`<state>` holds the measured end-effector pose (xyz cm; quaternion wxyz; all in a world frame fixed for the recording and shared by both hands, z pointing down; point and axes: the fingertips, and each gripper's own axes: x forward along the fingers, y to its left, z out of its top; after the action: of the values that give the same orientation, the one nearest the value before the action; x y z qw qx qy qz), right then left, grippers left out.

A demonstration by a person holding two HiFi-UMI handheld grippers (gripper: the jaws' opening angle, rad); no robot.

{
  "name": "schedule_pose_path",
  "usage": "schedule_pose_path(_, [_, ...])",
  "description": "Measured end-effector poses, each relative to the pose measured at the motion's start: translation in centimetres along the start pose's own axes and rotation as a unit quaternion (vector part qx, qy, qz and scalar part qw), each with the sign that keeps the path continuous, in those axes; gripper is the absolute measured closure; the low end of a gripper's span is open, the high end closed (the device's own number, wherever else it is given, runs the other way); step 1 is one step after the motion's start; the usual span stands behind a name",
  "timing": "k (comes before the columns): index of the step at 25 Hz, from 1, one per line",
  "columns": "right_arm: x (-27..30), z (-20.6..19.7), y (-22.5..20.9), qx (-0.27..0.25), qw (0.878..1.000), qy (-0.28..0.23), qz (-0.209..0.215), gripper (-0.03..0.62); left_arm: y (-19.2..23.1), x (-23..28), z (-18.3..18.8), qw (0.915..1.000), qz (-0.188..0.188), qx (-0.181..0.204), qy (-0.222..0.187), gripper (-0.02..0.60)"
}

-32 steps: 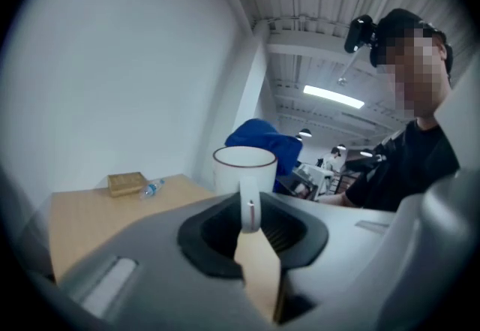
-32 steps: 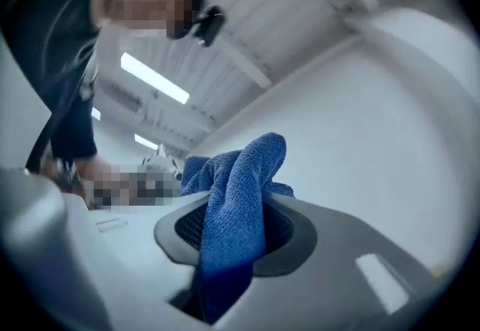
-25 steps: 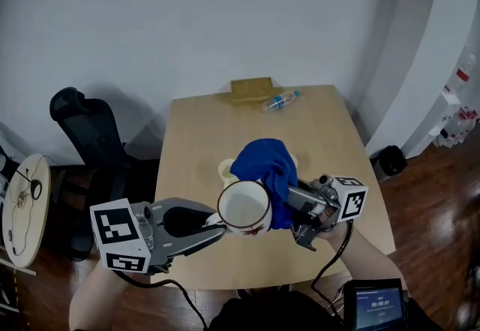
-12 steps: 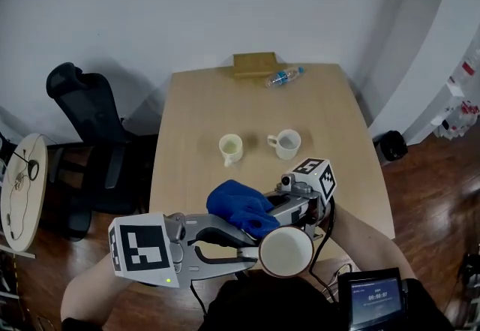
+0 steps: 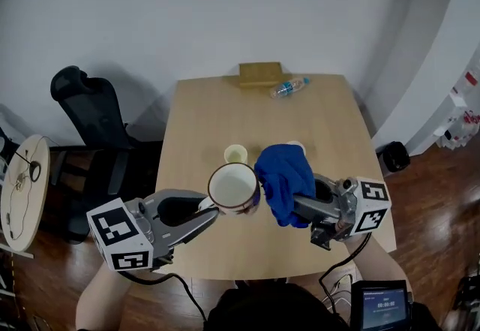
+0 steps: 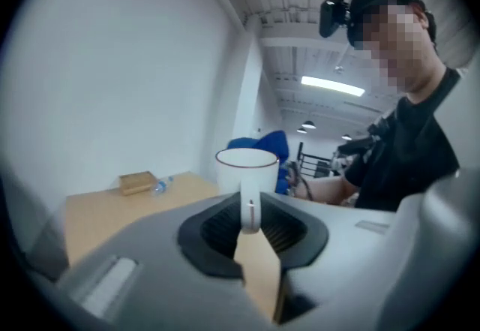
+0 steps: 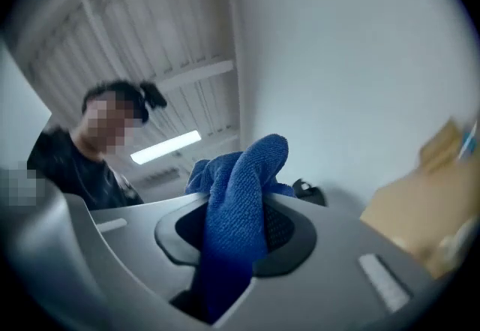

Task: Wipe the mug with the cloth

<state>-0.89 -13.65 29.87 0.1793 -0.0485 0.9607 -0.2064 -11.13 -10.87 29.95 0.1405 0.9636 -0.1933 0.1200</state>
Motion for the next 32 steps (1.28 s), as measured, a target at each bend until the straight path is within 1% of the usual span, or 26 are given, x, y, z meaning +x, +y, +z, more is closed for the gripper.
schedule_pose_path(1, [0.8,0.1,0.5,-0.087,0.995,0.014,-0.054,0.482,1.4,-0.1,0.1,0.9995,0.028,-0.014,-0.012,0.520])
schedule_pose_path(2, [1.9,-0.1,1.2,-0.181,0.977,0.029,-0.106,0.482,2.7,-0.1,0.3,0.9981,0.050,-0.029,-0.022,0.520])
schedule_pose_path(3, [2.9,-0.8,1.7,-0.278,0.946,0.051,-0.156,0.482,3.6,0.2,0.4,0.9962,0.067,-0.045,-0.032,0.520])
schedule_pose_path(4, [3.7,-2.0,1.8,-0.374,0.902,0.085,-0.200,0.480,4.4,0.5,0.6,0.9942,0.080,-0.060,-0.041,0.520])
schedule_pose_path(6, [5.1,-4.2,1.7,-0.545,0.785,0.140,-0.259,0.482,5.0,1.3,1.3,0.9909,0.091,-0.083,-0.055,0.520])
schedule_pose_path(7, [5.9,-4.2,1.8,-0.609,0.730,0.141,-0.276,0.480,5.0,1.8,1.7,0.9899,0.090,-0.091,-0.062,0.520])
schedule_pose_path(8, [6.5,-3.9,1.8,-0.654,0.687,0.133,-0.289,0.480,4.8,2.1,2.1,0.9890,0.086,-0.099,-0.070,0.520])
schedule_pose_path(9, [6.6,-3.6,1.9,-0.680,0.658,0.124,-0.299,0.480,4.6,2.3,2.5,0.9881,0.079,-0.106,-0.078,0.520])
schedule_pose_path(10, [6.4,-3.2,2.0,-0.692,0.644,0.113,-0.307,0.480,4.3,2.4,2.8,0.9873,0.072,-0.113,-0.086,0.520])
schedule_pose_path(11, [6.1,-2.7,2.1,-0.690,0.646,0.100,-0.310,0.480,3.9,2.4,3.1,0.9870,0.063,-0.117,-0.091,0.520])
schedule_pose_path(12, [5.8,-2.1,2.4,-0.676,0.664,0.083,-0.309,0.480,3.5,2.3,3.3,0.9872,0.054,-0.117,-0.094,0.520])
schedule_pose_path(13, [5.3,-1.6,2.6,-0.647,0.697,0.064,-0.303,0.480,3.1,2.2,3.5,0.9879,0.046,-0.114,-0.095,0.520])
schedule_pose_path(14, [4.7,-1.0,2.6,-0.601,0.741,0.044,-0.297,0.482,2.7,2.1,3.7,0.9890,0.039,-0.108,-0.094,0.520])
schedule_pose_path(16, [2.9,0.5,1.9,-0.449,0.848,-0.013,-0.282,0.482,1.9,1.9,4.0,0.9917,0.026,-0.092,-0.086,0.520])
schedule_pose_path(17, [2.3,1.9,1.4,-0.358,0.893,-0.054,-0.266,0.482,1.4,1.8,4.1,0.9933,0.019,-0.082,-0.080,0.520])
schedule_pose_path(18, [2.0,3.4,0.9,-0.276,0.926,-0.094,-0.238,0.482,0.8,1.6,4.1,0.9949,0.010,-0.070,-0.072,0.520])
schedule_pose_path(19, [1.8,4.6,0.3,-0.203,0.950,-0.125,-0.202,0.482,0.0,1.5,4.1,0.9964,-0.003,-0.058,-0.062,0.520])
schedule_pose_path(20, [1.6,5.2,-0.4,-0.129,0.968,-0.144,-0.161,0.482,-1.0,1.3,4.0,0.9974,-0.021,-0.046,-0.052,0.520])
schedule_pose_path(21, [1.4,5.1,-1.2,-0.047,0.980,-0.156,-0.114,0.482,-2.3,1.2,3.9,0.9976,-0.043,-0.033,-0.043,0.520])
schedule_pose_path(22, [1.3,4.7,-1.8,0.040,0.984,-0.163,-0.061,0.482,-3.8,1.1,3.8,0.9968,-0.070,-0.020,-0.035,0.520])
schedule_pose_path(23, [1.4,4.1,-1.8,0.126,0.978,-0.169,-0.002,0.480,-5.3,1.1,3.7,0.9948,-0.098,-0.005,-0.027,0.520])
schedule_pose_path(25, [2.5,2.8,-0.1,0.247,0.948,-0.162,0.117,0.482,-8.1,1.2,3.4,0.9876,-0.154,0.029,-0.010,0.520])
schedule_pose_path(27, [3.9,0.7,2.7,0.292,0.926,-0.117,0.208,0.482,-10.4,1.5,3.2,0.9770,-0.207,0.050,0.004,0.520])
schedule_pose_path(29, [5.0,-1.3,5.3,0.304,0.910,-0.062,0.273,0.482,-12.1,1.9,3.1,0.9680,-0.244,0.058,0.013,0.520])
schedule_pose_path(30, [5.2,-2.0,6.0,0.303,0.905,-0.047,0.294,0.482,-12.5,2.1,3.1,0.9659,-0.252,0.059,0.014,0.520])
schedule_pose_path(32, [4.8,-2.3,6.2,0.311,0.895,-0.052,0.315,0.482,-12.8,2.1,3.3,0.9661,-0.252,0.056,0.004,0.520])
